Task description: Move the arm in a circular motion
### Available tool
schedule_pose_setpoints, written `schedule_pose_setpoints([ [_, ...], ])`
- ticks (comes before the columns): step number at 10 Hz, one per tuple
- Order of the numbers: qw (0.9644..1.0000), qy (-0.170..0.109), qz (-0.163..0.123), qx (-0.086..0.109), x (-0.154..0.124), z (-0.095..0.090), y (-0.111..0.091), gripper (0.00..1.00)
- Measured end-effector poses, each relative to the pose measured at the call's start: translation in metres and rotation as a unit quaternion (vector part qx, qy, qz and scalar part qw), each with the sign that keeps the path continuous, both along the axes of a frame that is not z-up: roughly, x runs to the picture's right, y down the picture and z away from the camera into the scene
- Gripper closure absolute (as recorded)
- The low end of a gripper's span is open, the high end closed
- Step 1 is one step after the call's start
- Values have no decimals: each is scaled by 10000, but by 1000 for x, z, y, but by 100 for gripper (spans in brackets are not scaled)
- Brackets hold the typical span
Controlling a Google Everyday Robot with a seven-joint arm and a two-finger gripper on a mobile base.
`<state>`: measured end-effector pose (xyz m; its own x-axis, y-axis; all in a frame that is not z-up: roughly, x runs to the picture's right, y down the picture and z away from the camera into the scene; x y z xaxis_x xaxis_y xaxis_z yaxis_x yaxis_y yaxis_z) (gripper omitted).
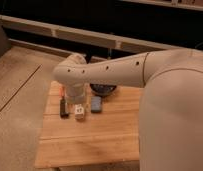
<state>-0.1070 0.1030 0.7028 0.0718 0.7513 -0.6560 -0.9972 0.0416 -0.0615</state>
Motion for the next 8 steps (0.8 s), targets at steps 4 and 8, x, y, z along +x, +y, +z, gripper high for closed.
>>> schedule_pose_setpoints([
  [4, 9985, -22, -131, 529, -2, 3, -36, 35],
  [8, 9707, -543, -781, 2208, -18, -23, -145, 35],
])
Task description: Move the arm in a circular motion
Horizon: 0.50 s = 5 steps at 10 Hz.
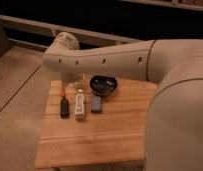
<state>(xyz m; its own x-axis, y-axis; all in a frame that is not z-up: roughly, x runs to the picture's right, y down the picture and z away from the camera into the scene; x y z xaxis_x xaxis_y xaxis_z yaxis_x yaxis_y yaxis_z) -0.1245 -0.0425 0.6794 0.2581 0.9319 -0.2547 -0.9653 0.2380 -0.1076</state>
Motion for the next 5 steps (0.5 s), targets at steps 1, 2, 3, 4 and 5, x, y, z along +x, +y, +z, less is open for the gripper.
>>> schedule_pose_setpoints([
  [1, 9999, -38, -47, 116, 1, -2, -7, 35],
  [2, 9999, -43, -53, 117, -1, -3, -7, 35],
  [3, 9999, -47, -62, 108, -2, -3, -6, 35],
  [4, 9999, 2, -100, 49, 1, 0, -1, 35],
  [5, 9998, 121, -163, -31, 7, 4, 5, 35],
])
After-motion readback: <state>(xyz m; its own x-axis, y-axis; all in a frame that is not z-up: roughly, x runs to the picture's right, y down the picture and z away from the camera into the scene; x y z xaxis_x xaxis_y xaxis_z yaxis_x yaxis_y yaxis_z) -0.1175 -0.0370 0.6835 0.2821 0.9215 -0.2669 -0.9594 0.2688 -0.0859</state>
